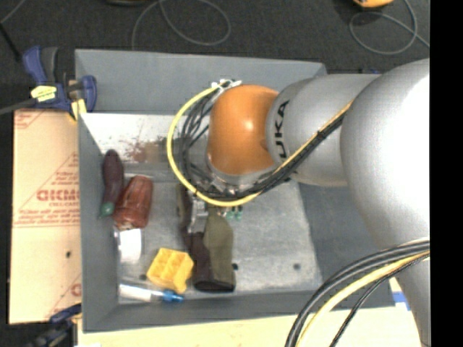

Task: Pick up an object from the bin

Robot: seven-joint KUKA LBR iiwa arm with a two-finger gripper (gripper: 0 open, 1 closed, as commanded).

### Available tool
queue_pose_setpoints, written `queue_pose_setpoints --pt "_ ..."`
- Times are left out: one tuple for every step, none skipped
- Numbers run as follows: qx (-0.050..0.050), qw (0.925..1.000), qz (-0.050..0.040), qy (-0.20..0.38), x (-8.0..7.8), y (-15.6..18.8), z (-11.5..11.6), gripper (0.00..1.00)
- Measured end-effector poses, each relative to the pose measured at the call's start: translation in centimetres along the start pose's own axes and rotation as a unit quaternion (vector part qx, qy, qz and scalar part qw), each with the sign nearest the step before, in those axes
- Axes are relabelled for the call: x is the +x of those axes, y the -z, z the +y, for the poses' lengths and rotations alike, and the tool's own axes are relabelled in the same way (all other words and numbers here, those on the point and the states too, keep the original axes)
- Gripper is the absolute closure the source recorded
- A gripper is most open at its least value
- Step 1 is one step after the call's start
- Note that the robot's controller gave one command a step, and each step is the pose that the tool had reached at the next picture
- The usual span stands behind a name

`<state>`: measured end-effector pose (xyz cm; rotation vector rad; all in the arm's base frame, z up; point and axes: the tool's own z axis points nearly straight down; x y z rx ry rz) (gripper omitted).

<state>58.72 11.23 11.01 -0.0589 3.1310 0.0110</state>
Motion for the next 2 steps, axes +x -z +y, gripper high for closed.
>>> queue_pose_setpoints --pt "0.0 1.0 -0.0004 0.0 0.0 2.2 0.0 1.0" --pt "-0.001 1.0 -0.0054 0.0 -0.3 3.4 0.0 1.0"
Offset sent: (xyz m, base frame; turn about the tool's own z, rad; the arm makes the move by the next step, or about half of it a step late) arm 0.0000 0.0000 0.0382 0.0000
